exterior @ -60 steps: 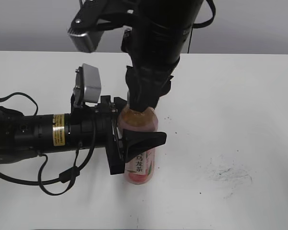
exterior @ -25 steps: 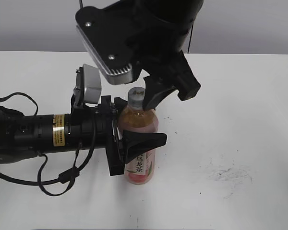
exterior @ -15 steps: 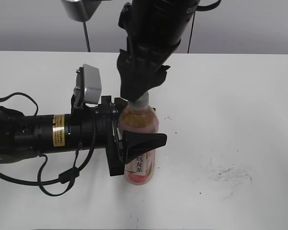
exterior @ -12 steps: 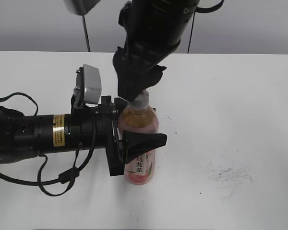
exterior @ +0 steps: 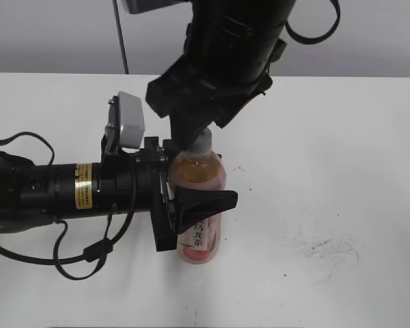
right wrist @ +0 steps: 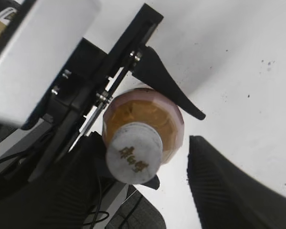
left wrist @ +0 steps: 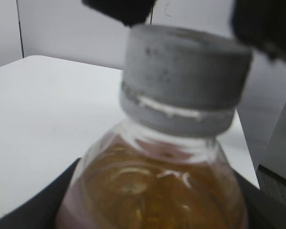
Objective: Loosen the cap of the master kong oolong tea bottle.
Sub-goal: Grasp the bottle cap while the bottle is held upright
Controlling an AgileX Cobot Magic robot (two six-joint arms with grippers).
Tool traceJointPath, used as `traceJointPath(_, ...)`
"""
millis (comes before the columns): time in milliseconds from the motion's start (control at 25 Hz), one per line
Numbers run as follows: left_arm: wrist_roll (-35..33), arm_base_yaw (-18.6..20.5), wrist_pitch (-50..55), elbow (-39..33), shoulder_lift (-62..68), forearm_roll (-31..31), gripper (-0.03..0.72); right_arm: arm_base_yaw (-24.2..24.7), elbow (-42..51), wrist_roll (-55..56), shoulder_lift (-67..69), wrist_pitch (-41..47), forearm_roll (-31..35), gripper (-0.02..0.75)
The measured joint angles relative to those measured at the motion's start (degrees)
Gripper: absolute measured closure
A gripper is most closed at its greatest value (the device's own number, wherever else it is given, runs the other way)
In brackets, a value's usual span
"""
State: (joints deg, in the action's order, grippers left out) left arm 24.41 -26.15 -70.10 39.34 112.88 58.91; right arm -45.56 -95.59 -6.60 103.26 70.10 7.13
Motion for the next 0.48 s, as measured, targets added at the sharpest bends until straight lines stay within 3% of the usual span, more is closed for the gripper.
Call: traceJointPath(480, 0.0, 0.0, -0.05, 0.0, 0.0, 0.0, 0.243, 0.0, 0.3, 1.75, 0.19, 0.0, 2.0, 0.355)
